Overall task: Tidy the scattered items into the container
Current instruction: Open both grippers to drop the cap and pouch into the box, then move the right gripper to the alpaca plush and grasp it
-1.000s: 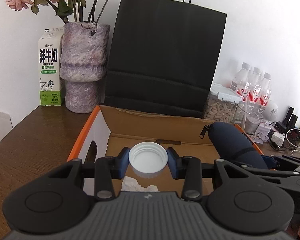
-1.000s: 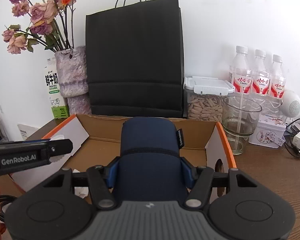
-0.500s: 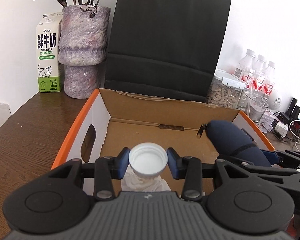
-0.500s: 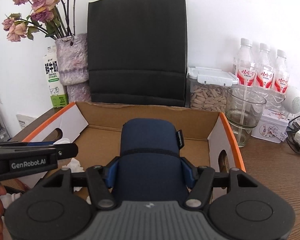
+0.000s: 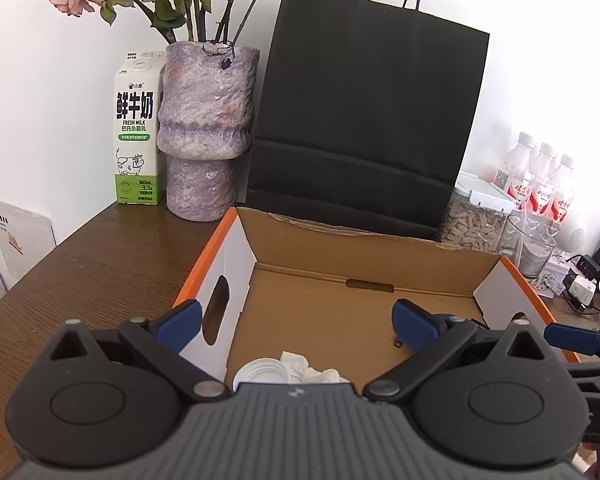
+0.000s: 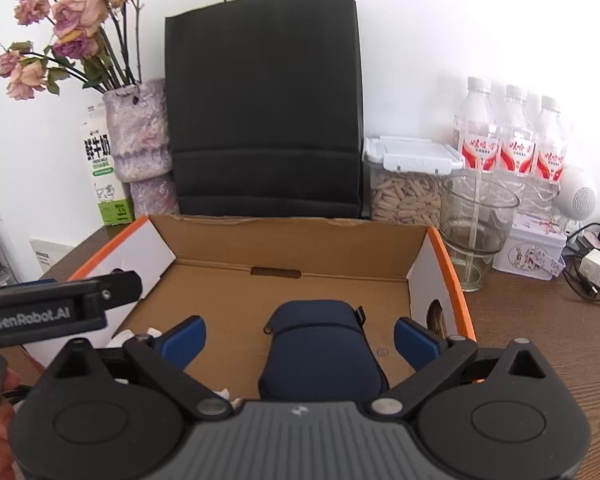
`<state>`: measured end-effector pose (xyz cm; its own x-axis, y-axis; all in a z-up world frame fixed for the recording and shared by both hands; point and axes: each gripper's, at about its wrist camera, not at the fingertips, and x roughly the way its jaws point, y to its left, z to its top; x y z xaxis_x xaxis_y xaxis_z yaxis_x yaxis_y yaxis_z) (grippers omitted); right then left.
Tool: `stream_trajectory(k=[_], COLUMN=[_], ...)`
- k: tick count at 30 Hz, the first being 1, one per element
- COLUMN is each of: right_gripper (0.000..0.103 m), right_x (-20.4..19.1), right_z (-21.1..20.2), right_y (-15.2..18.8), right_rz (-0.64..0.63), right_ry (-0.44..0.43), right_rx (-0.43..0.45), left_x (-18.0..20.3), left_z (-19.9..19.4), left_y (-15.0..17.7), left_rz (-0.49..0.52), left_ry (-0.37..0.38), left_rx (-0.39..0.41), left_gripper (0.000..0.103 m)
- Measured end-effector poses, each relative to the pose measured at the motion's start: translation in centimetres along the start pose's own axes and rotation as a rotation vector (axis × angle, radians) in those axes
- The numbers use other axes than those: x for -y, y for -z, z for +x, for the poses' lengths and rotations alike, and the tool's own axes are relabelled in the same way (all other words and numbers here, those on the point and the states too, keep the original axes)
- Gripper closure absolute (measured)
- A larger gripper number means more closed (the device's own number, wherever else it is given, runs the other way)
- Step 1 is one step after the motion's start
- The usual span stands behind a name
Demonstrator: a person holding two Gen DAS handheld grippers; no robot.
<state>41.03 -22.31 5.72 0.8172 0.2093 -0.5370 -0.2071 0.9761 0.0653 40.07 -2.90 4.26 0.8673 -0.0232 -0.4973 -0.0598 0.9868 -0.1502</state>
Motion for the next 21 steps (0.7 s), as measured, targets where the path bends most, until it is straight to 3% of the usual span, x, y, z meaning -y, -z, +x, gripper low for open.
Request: stream_trajectory(k=[10, 17, 21], right_gripper=[0.001, 0.000, 0.000], right_x=[-0.2, 1.4, 2.7], right_z=[-2.9, -6.8, -9.3], right_y=[-0.9, -1.1, -0.3], right_rz=[-0.027, -0.029, -0.059], right_ry=[-0.001, 0.021, 0.045], right_rx=[0.065, 0.152, 0.202], left_x=[-0.2, -2.8, -4.5], left_z=[-2.9, -7.1, -8.8], left_y=[-0.4, -0.1, 0.8], left_rz=[-0.005, 0.022, 0.032], left_ry=[0.028, 0.042, 0.022], left_rx=[0.070, 0.160, 0.165], left_gripper=[0.000, 0.000, 0.000])
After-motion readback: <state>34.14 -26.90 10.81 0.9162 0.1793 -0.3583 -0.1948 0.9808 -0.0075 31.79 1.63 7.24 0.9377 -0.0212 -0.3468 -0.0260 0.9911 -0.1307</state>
